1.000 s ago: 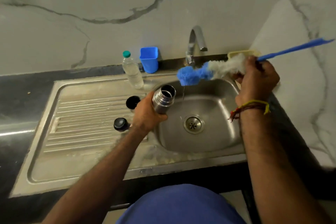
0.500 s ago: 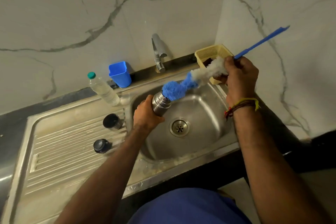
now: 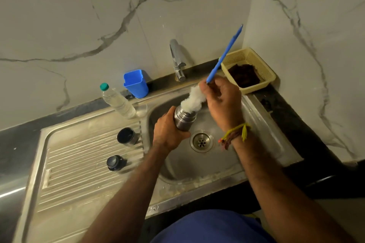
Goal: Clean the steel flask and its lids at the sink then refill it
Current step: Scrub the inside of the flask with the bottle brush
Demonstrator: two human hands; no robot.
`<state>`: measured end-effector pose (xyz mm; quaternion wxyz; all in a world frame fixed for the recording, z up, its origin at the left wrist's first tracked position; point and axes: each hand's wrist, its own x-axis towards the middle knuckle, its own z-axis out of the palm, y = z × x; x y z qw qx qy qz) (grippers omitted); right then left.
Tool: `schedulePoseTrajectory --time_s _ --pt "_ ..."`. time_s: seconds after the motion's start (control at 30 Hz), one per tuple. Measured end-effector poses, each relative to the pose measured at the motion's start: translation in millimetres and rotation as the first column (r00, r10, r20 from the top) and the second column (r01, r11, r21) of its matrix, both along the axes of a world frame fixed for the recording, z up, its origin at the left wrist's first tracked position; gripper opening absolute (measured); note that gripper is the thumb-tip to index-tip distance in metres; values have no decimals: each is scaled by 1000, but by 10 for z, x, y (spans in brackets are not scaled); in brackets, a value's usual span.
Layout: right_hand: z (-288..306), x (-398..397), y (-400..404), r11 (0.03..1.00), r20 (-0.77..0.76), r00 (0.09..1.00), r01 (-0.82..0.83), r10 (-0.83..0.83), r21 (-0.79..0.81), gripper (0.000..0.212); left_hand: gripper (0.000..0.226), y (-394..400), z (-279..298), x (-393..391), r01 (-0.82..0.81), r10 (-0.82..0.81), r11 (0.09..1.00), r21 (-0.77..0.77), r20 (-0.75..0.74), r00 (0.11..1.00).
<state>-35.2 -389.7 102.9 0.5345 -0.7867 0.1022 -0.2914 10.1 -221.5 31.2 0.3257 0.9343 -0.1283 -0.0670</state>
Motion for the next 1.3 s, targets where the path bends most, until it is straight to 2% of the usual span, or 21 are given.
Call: schedulePoseTrajectory --time_s 0.07,0.13,0.2,0.27,0.33,0.47,0.53,0.67,0.8,0.93,1.0,1.13,1.23,1.3 --pt "-2 -44 -4 999 -30 999 -24 23 -34 23 85 39 -4 -19 12 -12 1000 -16 -13 1000" --pt "128 -99 -44 992 -19 992 -121 121 29 27 83 129 -36 -75 15 -16 1000 -22 -23 1000" --pt "333 -141 -79 974 98 980 -186 174 131 25 79 228 -54 -170 0 -1 1000 -26 -29 1000" --pt "496 -173 -24 977 206 965 -185 161 108 17 74 324 -64 -285 -25 24 999 -43 -13 1000" --pt "552 -167 114 977 252 951 -201 178 67 12 70 412 -38 -387 -43 43 997 -65 8 999" --pt "412 -172 506 973 228 954 -215 193 78 9 74 637 2 -486 -84 87 993 -81 36 996" --pt "262 -218 677 957 171 948 -283 268 68 7 77 698 82 -473 -89 98 989 -119 77 992" --pt "109 -291 903 942 113 936 -336 335 -6 26 74 750 197 -389 -63 84 983 -171 115 990" --pt "323 -298 778 896 145 906 -417 397 155 14 72 947 115 -460 -81 101 982 -168 113 988" --pt "237 -344 931 887 126 883 -459 452 39 10 68 995 38 -588 -101 113 982 -163 72 991" --pt "209 -346 981 884 102 882 -465 460 43 8 69 1009 -4 -651 -134 142 977 -164 35 989" --pt "342 -288 994 928 207 908 -372 365 -7 11 77 1063 9 -627 -137 143 979 -150 27 989" --pt "284 -316 1114 910 125 902 -413 412 -20 11 72 1040 24 -627 -129 132 980 -150 8 991" --pt "293 -351 1107 919 184 901 -393 393 -39 14 72 1033 10 -641 -133 134 979 -155 -1 991"
